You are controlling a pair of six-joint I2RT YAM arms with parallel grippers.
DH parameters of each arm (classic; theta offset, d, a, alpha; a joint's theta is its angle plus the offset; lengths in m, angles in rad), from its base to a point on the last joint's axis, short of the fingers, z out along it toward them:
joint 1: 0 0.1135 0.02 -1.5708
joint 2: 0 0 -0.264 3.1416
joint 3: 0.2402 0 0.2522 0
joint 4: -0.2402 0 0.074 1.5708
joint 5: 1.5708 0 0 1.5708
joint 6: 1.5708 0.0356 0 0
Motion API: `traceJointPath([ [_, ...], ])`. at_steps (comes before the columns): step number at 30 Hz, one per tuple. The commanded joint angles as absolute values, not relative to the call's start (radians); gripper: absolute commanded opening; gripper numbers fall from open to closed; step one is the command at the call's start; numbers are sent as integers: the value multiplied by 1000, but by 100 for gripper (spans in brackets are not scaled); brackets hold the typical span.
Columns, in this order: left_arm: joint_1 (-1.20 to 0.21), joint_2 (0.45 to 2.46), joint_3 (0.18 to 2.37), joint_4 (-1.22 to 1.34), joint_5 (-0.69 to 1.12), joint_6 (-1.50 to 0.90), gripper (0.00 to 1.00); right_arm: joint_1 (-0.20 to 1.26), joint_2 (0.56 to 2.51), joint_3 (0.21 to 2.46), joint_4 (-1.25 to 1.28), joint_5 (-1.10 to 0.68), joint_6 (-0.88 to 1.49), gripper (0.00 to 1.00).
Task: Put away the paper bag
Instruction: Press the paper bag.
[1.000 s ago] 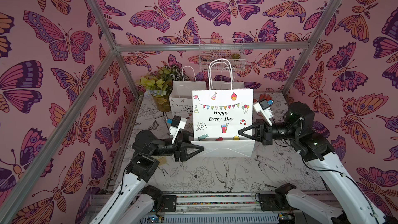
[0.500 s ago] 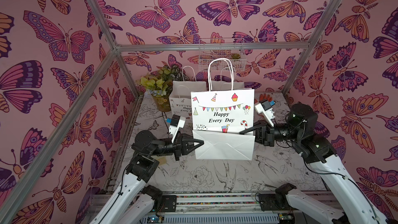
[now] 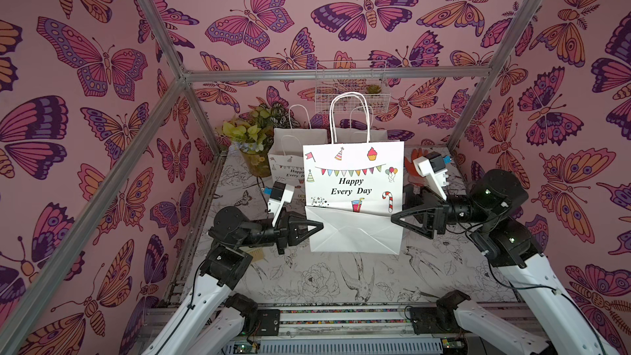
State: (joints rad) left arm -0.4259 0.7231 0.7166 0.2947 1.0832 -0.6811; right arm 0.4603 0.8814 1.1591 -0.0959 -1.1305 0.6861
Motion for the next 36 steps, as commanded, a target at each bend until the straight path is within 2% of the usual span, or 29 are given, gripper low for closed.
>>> traceJointPath([
  [1, -426, 721, 723, 310, 1077, -670, 0, 497, 875, 1144, -47, -1113, 696, 92],
  [8, -427, 715, 730, 310, 1074, -680, 0, 547, 885, 1173, -270, -975, 504, 72],
  [18, -427, 709, 738, 312, 1092, -698, 0, 547, 895, 1178, -283, -881, 471, 21],
  [20, -426, 709, 739, 315, 1094, -701, 8, 547, 905, 1177, -271, -881, 477, 11],
  [22, -426, 710, 740, 315, 1097, -704, 27, 548, 911, 1171, -257, -881, 484, 2],
  [24, -428, 710, 738, 320, 1097, -707, 47, 547, 913, 1158, -242, -881, 490, 0],
  [25, -428, 710, 736, 321, 1097, -707, 54, 547, 913, 1150, -235, -878, 494, 0],
  [27, -428, 711, 735, 325, 1092, -707, 60, 547, 913, 1125, -217, -877, 505, 0],
  [31, -428, 720, 732, 337, 1083, -714, 56, 549, 903, 1054, -143, -884, 551, 0],
  [36, -431, 740, 723, 370, 1066, -725, 37, 564, 894, 1004, -106, -888, 575, 0],
])
